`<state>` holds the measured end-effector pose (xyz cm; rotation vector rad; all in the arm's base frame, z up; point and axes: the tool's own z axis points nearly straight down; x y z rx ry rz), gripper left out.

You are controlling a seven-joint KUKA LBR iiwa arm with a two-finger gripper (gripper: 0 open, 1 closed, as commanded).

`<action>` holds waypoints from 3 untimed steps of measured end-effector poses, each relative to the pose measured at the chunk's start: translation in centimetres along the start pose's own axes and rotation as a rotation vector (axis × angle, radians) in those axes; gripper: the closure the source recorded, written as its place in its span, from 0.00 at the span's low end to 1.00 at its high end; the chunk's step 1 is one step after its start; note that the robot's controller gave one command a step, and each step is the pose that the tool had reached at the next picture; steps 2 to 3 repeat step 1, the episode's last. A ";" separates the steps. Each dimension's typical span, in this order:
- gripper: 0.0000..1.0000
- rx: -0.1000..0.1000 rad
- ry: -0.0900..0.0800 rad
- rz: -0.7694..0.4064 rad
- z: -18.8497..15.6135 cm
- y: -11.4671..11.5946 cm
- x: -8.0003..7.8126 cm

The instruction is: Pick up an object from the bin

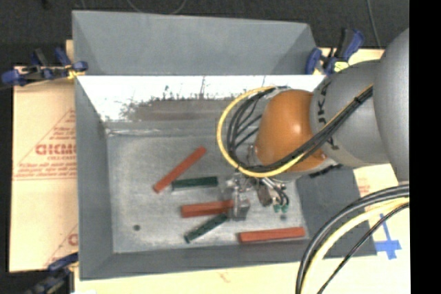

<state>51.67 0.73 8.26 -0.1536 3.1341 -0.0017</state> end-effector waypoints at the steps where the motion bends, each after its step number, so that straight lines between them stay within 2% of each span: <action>1: 1.00 0.001 -0.007 -0.026 -17.2 -1.2 2.5; 3: 1.00 0.001 -0.007 -0.026 -17.2 -1.2 2.5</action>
Offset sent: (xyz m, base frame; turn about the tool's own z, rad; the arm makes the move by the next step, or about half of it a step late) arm -0.0267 -0.0123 0.1673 -0.0278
